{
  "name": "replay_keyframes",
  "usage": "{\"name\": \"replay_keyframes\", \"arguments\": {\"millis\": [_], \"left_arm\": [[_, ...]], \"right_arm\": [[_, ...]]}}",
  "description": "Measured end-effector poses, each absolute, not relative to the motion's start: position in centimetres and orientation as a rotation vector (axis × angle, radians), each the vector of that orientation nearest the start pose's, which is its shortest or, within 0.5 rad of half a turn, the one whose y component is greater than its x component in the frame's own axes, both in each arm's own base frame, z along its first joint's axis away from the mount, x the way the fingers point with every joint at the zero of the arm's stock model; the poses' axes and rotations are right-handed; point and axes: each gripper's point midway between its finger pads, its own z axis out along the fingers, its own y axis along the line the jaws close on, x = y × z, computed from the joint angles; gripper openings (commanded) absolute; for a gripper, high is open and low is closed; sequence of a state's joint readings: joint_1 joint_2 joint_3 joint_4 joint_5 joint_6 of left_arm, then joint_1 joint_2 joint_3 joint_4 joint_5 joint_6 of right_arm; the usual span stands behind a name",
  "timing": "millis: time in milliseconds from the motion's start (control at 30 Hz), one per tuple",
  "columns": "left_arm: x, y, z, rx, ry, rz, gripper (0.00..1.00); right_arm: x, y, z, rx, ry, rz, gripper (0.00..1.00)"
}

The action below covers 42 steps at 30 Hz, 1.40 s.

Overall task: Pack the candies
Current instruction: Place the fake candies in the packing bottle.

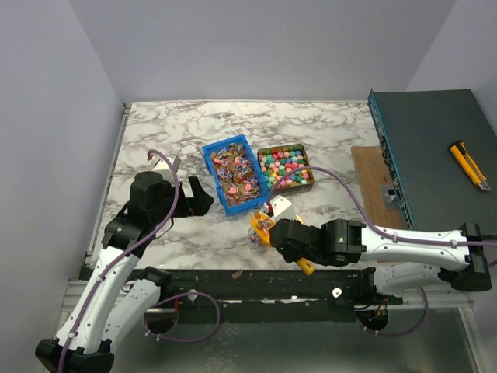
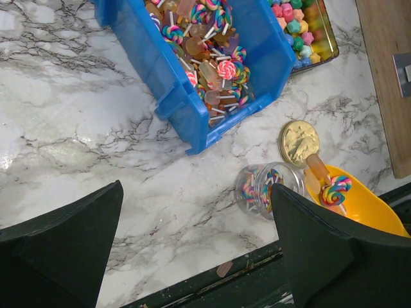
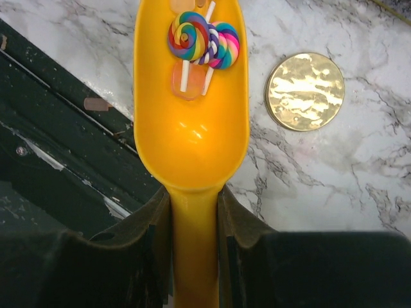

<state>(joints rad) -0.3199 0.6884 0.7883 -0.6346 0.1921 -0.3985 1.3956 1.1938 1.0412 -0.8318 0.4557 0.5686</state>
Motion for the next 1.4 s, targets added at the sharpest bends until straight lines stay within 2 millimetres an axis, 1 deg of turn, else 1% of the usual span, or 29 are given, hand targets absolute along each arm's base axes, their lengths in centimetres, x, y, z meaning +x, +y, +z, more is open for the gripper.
{"name": "replay_keyframes", "arguments": {"millis": [333, 600, 733, 1000, 1133, 1400], "left_arm": [[21.6, -12.4, 20.9, 0.034, 2.158, -0.627, 0.99], [21.5, -12.3, 20.9, 0.035, 2.154, -0.628, 0.99], [21.4, -12.3, 21.1, 0.036, 2.145, -0.63, 0.99], [21.3, -12.3, 21.4, 0.039, 2.135, -0.636, 0.99], [21.2, -12.4, 21.7, 0.043, 2.122, -0.642, 0.99], [20.7, -12.5, 22.5, 0.057, 2.088, -0.664, 0.99]], "right_arm": [[8.6, 24.4, 14.6, -0.836, 2.427, 0.258, 0.01], [7.1, 22.9, 12.9, -0.88, 2.556, 0.149, 0.01], [6.6, 22.9, 12.6, -0.902, 2.601, 0.107, 0.01], [6.2, 24.0, 13.6, -0.933, 2.643, 0.078, 0.01], [6.0, 24.2, 13.6, -0.952, 2.669, 0.037, 0.01], [6.5, 24.0, 13.9, -0.94, 2.722, -0.017, 0.01]]}}
